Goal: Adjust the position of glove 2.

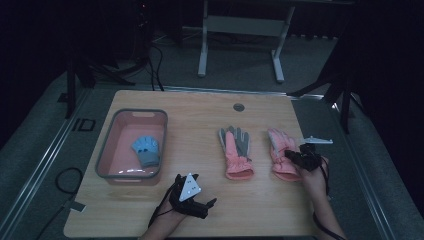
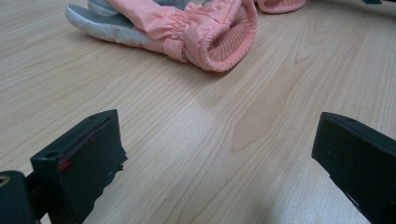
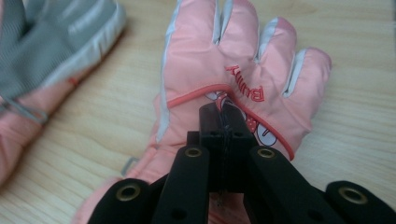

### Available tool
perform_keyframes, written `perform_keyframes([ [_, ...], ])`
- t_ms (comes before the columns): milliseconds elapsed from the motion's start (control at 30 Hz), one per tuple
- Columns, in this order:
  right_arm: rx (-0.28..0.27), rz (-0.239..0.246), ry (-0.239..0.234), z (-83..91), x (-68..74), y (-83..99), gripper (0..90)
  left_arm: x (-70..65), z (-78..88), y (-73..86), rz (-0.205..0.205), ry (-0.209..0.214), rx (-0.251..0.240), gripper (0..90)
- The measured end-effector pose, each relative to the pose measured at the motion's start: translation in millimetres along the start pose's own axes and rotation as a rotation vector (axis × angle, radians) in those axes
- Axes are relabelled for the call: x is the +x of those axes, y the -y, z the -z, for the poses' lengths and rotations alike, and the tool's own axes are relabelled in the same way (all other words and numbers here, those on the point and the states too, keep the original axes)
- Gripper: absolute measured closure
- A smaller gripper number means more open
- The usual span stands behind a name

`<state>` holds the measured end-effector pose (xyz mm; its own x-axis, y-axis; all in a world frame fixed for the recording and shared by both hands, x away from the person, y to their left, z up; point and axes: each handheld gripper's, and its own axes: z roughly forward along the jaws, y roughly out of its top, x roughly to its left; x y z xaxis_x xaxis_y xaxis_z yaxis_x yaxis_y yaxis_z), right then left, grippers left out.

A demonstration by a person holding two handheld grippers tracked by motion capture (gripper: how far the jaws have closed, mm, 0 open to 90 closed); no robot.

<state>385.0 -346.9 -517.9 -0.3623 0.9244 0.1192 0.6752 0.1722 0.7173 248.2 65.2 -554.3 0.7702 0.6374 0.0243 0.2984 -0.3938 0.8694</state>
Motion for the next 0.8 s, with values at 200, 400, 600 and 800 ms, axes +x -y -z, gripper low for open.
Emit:
perform_keyframes([
  [200,-0.039,0.023,0.049,24.4,17.3,-22.3,89.3,-0.2,-0.2,-0.1,-0.002,-0.002,0.000,2.1],
  [400,-0.072,0.032,0.074,46.6,45.2,-50.0,89.3,-0.5,0.0,-0.1,-0.006,-0.014,0.001,2.1],
  [600,-0.096,0.058,0.052,57.8,83.5,-71.7,89.2,0.1,0.7,-0.6,-0.013,-0.027,0.002,2.1],
  [800,-0.099,0.080,0.003,51.6,122.6,-80.0,89.2,-0.2,1.9,-0.5,-0.009,-0.029,0.001,2.1],
])
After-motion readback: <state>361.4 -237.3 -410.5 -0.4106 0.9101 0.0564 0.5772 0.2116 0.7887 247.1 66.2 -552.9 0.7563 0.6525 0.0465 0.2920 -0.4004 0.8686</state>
